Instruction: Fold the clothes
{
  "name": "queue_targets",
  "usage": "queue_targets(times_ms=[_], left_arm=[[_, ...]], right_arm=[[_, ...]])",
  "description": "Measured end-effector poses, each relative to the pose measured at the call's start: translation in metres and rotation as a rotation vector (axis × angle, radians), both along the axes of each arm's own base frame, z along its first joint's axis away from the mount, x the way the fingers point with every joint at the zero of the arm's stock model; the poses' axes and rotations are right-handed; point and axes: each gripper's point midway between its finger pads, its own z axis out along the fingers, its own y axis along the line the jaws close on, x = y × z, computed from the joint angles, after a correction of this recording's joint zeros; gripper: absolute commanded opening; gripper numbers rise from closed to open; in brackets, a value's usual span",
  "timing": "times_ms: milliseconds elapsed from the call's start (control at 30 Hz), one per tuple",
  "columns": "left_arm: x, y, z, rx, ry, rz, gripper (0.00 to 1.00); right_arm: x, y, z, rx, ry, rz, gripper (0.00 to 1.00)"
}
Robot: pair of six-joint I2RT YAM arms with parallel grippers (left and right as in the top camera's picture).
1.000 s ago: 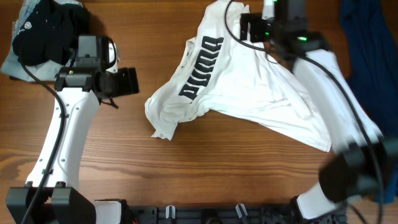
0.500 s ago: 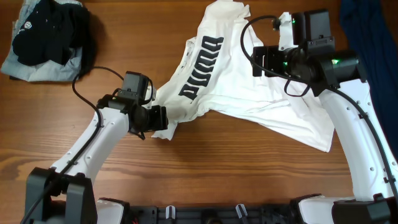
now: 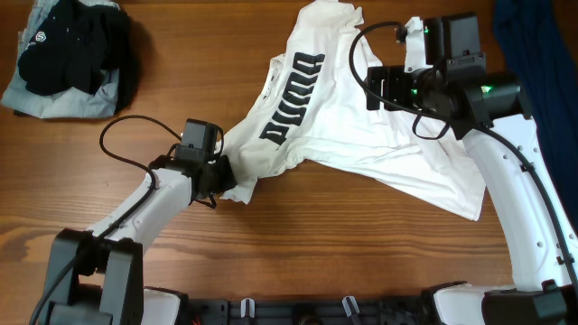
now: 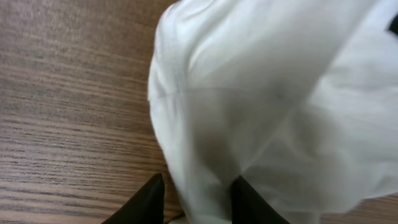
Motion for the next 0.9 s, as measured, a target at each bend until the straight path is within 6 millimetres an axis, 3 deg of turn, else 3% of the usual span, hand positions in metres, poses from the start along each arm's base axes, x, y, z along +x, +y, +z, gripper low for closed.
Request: queue_targets(times_ms=[33, 133, 300, 367, 467, 533, 600, 667, 767, 900], left_arm=[[-0.002, 0.001, -0.003, 0.006, 0.009, 0.002, 0.32], [0.004, 0.003, -0.003, 0.017, -0.015, 0.012, 0.06], [0.017, 0.004, 0.002, 0.02, -0.071, 0.032, 0.04], [0.01, 0.007, 0.007, 0.037, -0.026, 0.039, 0.04], [0.013, 0.013, 0.063, 0.063, -0.047, 0.067, 0.04], [0.014, 0.019, 0.114, 0.074, -0.121, 0.087, 0.04], [0.005, 0.024, 0.148, 0.066, -0.185, 0.118, 0.04], [-0.014, 0.03, 0.155, 0.065, -0.159, 0.161, 0.04], [-0.026, 0.031, 0.162, 0.048, -0.16, 0.185, 0.04], [-0.031, 0.019, 0.167, 0.026, -0.174, 0.151, 0.33]], right_arm=[[0.0, 0.0, 0.0, 0.0, 0.0, 0.0, 1.0], [0.0, 0.0, -0.001, 0.0, 0.003, 0.0, 1.0], [0.001, 0.0, -0.002, -0.001, 0.007, 0.0, 0.99], [-0.002, 0.0, -0.004, -0.003, 0.019, -0.001, 0.9], [-0.01, -0.002, -0.01, -0.007, 0.061, -0.009, 0.88], [-0.018, -0.004, -0.015, -0.012, 0.1, -0.015, 0.87], [-0.026, -0.006, -0.02, -0.019, 0.14, -0.018, 0.85], [-0.039, -0.007, -0.026, -0.024, 0.198, -0.019, 0.85], [-0.042, -0.006, -0.027, -0.017, 0.213, -0.012, 0.86], [-0.04, -0.004, -0.026, -0.009, 0.204, -0.009, 0.91]])
